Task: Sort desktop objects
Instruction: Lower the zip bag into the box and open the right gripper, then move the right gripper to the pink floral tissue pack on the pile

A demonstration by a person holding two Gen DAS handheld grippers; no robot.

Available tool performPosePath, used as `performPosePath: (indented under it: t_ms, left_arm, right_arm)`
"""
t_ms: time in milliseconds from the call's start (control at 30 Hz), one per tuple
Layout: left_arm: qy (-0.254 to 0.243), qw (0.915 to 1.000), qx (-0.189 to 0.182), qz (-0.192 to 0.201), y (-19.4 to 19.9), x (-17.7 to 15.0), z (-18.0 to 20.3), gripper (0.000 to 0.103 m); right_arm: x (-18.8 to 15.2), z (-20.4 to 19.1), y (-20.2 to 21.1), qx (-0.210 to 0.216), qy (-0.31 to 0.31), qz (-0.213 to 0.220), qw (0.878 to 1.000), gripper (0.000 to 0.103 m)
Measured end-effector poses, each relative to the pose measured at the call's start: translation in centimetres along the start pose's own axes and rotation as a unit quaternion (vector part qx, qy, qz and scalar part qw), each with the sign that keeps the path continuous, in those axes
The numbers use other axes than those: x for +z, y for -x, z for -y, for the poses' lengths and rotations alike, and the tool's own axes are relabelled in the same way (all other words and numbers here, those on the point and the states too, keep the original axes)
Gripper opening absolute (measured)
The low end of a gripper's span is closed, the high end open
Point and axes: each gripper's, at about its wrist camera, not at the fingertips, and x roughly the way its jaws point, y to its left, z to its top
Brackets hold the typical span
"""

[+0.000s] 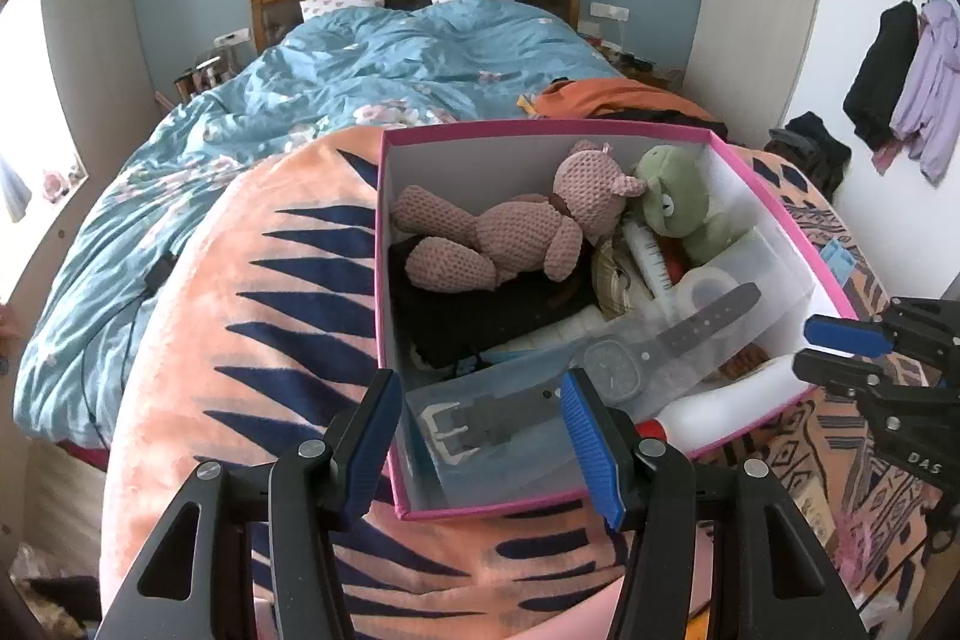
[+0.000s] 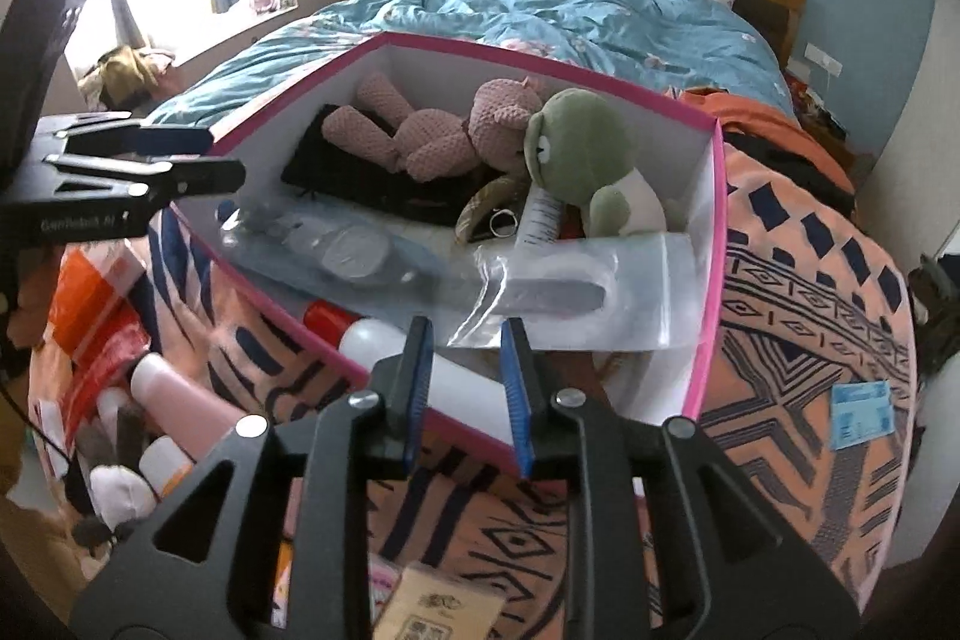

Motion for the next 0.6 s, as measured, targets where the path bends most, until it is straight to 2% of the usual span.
performPosePath:
  t_ms: [267,400,600]
  left_arm:
    - [-0.005,0.9990,-0.042,0.012,1.0,-0.6,0.8,0.057]
    - [-0.008,0.9962,-0.085,0.017,2.3,-1.1,1.4,0.058]
    - [-0.017,0.9905,-0.135,0.018,4.9,-2.9,2.4,0.059]
  right_arm:
    - [-0.9,0.6,1.6,0.013,-0.019,0.025,0.999,0.028]
    - [-1.5,1.0,2.6,0.026,-0.043,0.049,0.998,0.036]
    - [-2.4,1.5,5.2,0.066,-0.079,0.087,0.991,0.039]
